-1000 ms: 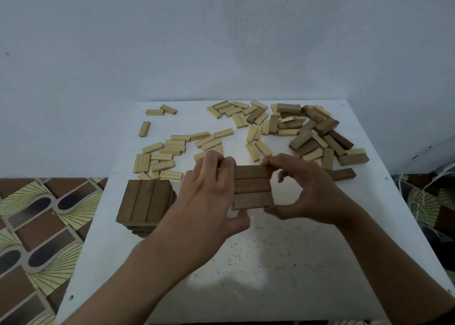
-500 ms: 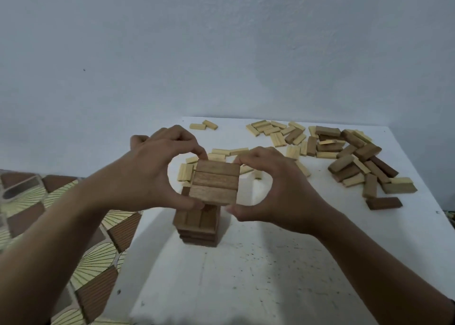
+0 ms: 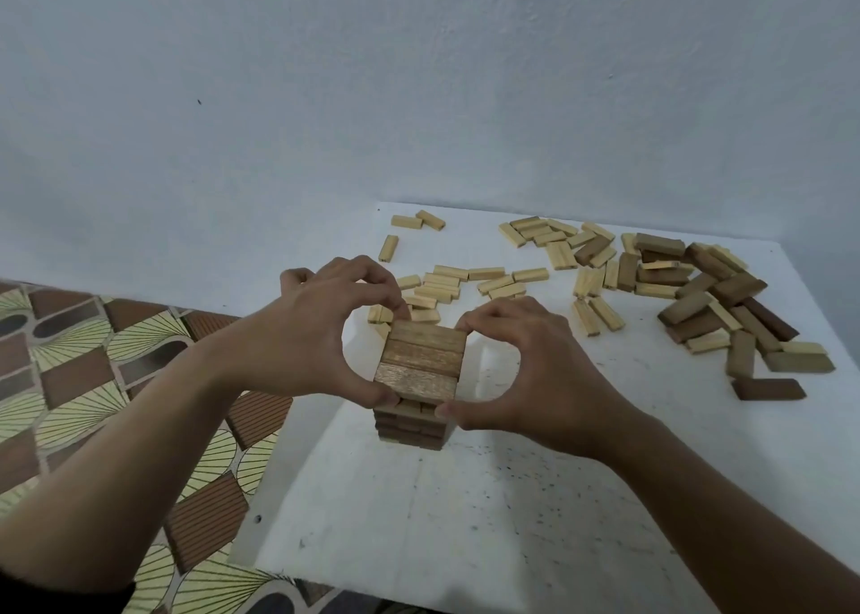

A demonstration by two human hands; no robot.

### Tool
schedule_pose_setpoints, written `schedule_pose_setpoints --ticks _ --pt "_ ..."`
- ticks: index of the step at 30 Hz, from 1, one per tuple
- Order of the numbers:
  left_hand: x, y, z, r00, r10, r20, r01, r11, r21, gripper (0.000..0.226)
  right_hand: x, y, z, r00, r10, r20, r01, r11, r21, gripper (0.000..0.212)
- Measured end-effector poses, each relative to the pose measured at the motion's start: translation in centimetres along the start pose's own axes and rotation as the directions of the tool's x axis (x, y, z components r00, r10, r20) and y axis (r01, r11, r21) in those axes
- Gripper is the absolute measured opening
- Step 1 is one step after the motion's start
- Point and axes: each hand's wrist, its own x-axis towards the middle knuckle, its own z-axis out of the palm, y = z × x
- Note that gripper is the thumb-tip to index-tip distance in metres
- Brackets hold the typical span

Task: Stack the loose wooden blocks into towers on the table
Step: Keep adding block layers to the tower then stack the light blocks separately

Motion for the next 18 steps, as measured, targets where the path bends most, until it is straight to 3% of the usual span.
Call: schedule_pose_setpoints --ticks 18 --pt "-0.39 -0.86 0.41 0.999 -0.012 0.039 0.014 0.999 -0.045 0.070 -0.06 0.57 0.62 1.000 0.012 0.022 -0.013 0.999 0.044 0.079"
